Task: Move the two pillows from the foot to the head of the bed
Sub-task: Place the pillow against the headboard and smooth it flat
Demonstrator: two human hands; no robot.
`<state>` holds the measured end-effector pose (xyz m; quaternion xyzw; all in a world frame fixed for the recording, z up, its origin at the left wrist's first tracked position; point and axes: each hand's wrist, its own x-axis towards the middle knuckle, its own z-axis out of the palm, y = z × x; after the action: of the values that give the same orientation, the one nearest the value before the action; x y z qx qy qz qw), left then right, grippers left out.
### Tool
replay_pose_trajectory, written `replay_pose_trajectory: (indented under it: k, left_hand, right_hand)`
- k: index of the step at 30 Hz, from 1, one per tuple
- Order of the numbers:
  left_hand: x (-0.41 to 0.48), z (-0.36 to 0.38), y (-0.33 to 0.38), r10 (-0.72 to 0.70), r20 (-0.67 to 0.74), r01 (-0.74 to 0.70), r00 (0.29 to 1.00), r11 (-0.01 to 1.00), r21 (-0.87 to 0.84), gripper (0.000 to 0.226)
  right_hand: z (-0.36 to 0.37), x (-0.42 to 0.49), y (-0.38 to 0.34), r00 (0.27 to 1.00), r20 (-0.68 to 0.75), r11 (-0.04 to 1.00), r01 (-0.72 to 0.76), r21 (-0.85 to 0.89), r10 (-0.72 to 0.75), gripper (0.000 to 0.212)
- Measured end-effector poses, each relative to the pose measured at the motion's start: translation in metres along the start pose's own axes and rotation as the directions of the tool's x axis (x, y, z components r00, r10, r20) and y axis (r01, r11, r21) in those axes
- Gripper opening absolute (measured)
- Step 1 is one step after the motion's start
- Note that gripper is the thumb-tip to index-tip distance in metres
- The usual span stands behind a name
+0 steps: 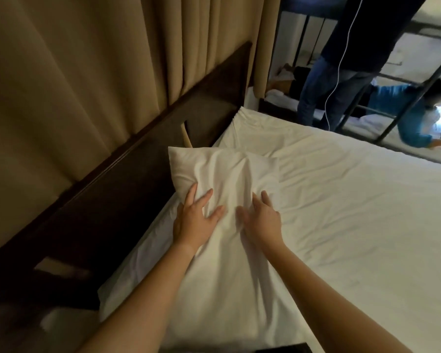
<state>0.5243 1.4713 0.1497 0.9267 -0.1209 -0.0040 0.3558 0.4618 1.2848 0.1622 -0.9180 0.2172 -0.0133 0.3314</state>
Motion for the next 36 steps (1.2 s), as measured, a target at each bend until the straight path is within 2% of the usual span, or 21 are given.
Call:
replay_pose_trajectory:
  k: [4,12,18,22,26,36]
  left_hand:
    - [0.032,0.061,0.024,-0.03,0.033,0.028,0.999,0.998,0.062,0.068]
    - [0.103,0.172,0.11,-0.046,0.128,0.038,0.991,0.997,0.065,0.075]
    - [0.149,0.224,0.182,0.028,0.156,-0.033,0.987,0.999,0.033,0.076]
    - [0.178,0.221,0.219,0.066,0.184,-0.068,0.981,0.998,0.002,0.078]
    - [0.222,0.204,0.226,0.116,0.19,-0.119,0.975,0.993,0.006,0.076]
    - [0.408,0.189,0.16,0.253,0.266,-0.261,0.93,0.965,-0.006,0.07]
  right_hand:
    - [-0.01,0.051,0.06,0.999,0.032,1.0,-0.016,-0.027,0.017,0.066]
    - [-0.068,0.148,0.168,0.998,0.047,0.993,-0.042,-0.113,0.048,0.064]
    - [-0.135,0.185,0.212,0.997,-0.028,0.984,-0.071,-0.166,0.068,0.059]
    - [-0.168,0.202,0.21,0.991,-0.083,0.984,-0.112,-0.136,0.101,0.057]
    - [-0.179,0.23,0.183,0.982,-0.122,0.986,-0.155,-0.059,0.147,0.058]
    - [-0.11,0.37,0.107,0.94,-0.215,0.964,-0.249,0.096,0.264,0.053]
